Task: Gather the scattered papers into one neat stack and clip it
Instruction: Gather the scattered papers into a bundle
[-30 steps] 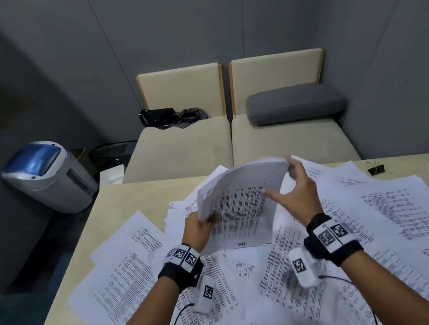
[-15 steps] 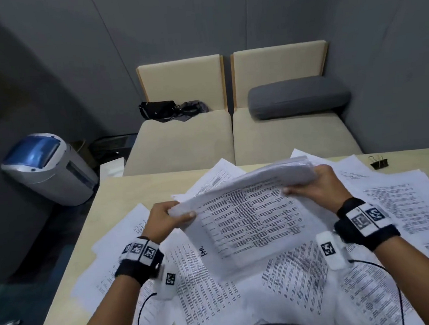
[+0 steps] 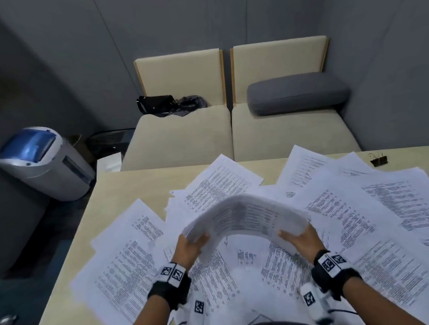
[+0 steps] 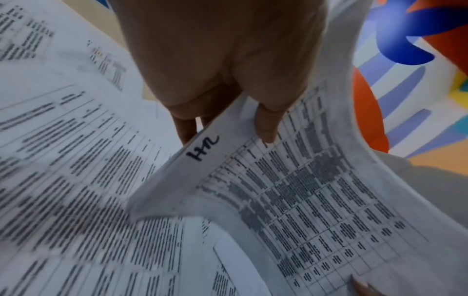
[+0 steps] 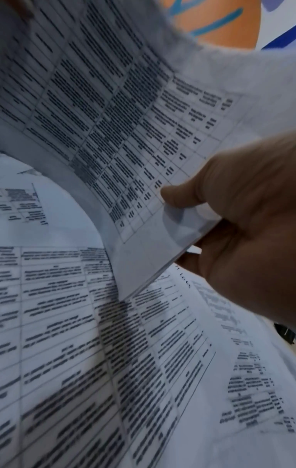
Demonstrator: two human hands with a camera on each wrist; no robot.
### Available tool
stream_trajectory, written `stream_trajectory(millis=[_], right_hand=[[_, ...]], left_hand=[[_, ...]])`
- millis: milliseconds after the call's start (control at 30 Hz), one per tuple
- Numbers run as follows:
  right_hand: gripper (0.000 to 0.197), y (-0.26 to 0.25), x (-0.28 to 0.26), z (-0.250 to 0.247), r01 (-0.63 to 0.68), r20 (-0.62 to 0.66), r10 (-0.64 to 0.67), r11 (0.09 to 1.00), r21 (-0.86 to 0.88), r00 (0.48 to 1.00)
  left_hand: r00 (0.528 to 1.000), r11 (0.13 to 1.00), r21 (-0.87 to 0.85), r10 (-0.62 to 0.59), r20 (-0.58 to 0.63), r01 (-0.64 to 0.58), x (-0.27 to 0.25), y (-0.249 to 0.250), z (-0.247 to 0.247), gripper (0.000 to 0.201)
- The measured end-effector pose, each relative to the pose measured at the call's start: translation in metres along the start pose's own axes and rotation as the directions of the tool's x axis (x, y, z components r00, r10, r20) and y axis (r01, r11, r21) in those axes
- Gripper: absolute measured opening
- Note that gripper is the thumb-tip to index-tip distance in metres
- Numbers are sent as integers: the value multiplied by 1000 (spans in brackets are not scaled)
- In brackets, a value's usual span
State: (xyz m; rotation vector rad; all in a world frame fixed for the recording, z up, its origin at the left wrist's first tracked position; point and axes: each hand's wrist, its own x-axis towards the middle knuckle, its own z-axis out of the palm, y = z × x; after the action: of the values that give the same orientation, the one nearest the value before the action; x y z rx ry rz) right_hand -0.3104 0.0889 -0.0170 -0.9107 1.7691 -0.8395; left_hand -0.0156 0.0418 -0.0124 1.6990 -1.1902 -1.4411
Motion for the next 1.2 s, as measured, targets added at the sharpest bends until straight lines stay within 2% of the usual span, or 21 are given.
stream_trajectory(millis=[33,100,167,200,267,300,333,400,467,500,567,600,667,733,767,833,900,933,1033,1100,1200], right_hand=[[46,2,0,3,-26,-29,25,1000,-14,999],[42,-3,4,2,-34,-91,26,996,-80,996],[22,-14,10,-3,5,-105,-30,974,-228,994],[8,-24,11,-6,50,-73,-77,948,-313,994],[16,-47,13,-13,173,15,-185,881,-441,983],[23,-60,14,-14,242,87,-230,840,-486,969],[27,-74,15,-13,318,166,-272,785,-531,948],[4,-103,14,1,449,314,-321,645,-618,894],[21,-128,10,29,545,426,-340,539,-642,838],[22,-139,9,46,570,460,-337,523,-634,821],[18,-157,7,76,612,511,-340,508,-606,789],[20,-159,8,89,619,519,-346,535,-575,782],[23,-151,14,109,567,456,-357,648,-508,815],[32,-127,22,123,486,345,-351,719,-496,871],[37,-112,25,128,420,315,-291,751,-510,903],[38,-79,26,139,253,299,-94,794,-553,949],[47,-47,18,154,142,300,78,752,-643,951],[58,-33,12,163,113,288,133,706,-699,948],[97,-7,-9,189,67,202,166,590,-804,965],[108,-1,-23,204,87,224,140,631,-771,964],[100,4,-37,220,107,310,128,761,-640,942]], left_hand=[[1000,1000,16,1,8,-1,0,-7,-1,31],[994,996,43,78,71,-81,-2,-3,-9,20],[970,986,9,161,184,-165,-9,15,-22,22],[961,984,-24,177,211,-175,-12,26,-30,32],[955,985,-73,171,240,-158,-13,44,-52,56],[949,989,-83,142,280,-123,-15,53,-64,60],[935,994,-71,102,339,-82,-16,59,-75,59],[896,998,28,38,442,-56,-19,67,-87,55],[866,983,146,23,499,-110,-22,65,-88,48],[861,968,200,32,508,-155,-24,58,-86,38],[906,913,343,61,419,-220,-30,39,-87,13],[945,891,405,74,317,-206,-33,27,-93,18],[986,881,449,100,133,-150,-40,-1,-115,29],[997,892,446,81,8,-76,-51,-28,-146,35],[997,898,439,44,-62,-13,-56,-44,-163,37],[972,920,360,-73,-222,151,-71,-78,-195,36],[915,931,230,-192,-355,284,-86,-114,-222,28],[885,925,185,-238,-400,332,-93,-131,-231,25],[821,896,102,-344,-456,432,-104,-173,-240,24],[808,882,85,-380,-450,463,-103,-193,-235,24],[808,883,56,-398,-434,466,-95,-207,-225,21]])
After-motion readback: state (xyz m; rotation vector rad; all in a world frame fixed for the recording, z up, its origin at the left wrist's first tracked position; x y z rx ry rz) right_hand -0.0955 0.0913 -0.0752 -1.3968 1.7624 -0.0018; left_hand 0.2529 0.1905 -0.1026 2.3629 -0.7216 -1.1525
